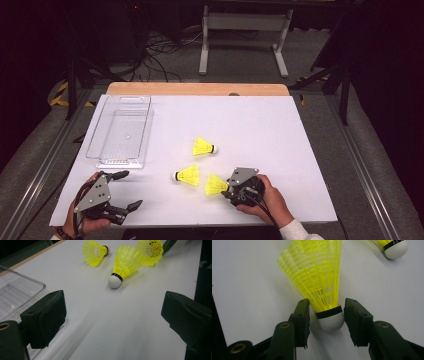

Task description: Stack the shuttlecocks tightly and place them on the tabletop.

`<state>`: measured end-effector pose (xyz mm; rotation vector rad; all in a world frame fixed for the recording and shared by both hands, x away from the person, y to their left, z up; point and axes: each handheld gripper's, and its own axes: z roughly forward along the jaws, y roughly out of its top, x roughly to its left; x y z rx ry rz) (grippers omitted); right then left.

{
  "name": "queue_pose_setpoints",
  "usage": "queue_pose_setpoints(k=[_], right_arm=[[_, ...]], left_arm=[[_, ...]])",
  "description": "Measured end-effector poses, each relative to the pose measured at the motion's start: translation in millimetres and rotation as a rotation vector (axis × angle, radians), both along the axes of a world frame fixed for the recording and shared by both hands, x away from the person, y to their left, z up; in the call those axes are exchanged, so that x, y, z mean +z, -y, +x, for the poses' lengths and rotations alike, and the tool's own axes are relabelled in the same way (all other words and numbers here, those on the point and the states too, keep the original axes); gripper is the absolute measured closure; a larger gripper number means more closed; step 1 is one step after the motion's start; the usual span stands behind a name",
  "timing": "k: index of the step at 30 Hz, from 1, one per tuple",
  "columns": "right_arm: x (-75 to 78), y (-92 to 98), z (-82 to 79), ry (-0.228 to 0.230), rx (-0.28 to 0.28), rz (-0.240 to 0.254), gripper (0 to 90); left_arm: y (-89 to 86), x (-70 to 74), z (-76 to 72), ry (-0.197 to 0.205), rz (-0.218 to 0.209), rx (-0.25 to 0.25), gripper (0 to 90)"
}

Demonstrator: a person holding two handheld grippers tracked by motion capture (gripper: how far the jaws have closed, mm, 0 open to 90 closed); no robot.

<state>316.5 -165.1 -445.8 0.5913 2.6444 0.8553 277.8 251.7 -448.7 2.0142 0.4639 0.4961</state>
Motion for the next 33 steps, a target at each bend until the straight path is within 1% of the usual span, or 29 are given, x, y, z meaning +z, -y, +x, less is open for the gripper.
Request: queue_pose_setpoints(k=[3, 8, 13, 19, 33], right_arm=[[-0.3, -1.0, -0.6, 0.001, 0.002, 0.001, 61.4], [-0.4, -1.5, -1.1, 0.009, 0.01, -0.006, 63.4], [-0.2, -2.2, -2.1, 0.02, 0.018, -0.013, 63.7], [1.3, -2.1, -3.2, 0.036, 0.02, -0.006, 65.0], [2.8, 0.3, -2.8, 0.055, -0.001, 0.0, 65.0]], left_arm=[[0.2, -0.1, 0.1, -0.001, 0.002, -0.001, 6.9], [0.2, -0.1, 0.0, -0.002, 0.003, -0.001, 6.9], [0.3, 0.0, 0.0, -0.002, 0.002, -0.003, 6.9], [0.3, 0.0, 0.1, -0.002, 0.002, -0.002, 6.9], [0.5, 0.0, 0.0, -0.002, 0.004, -0.003, 7.2]])
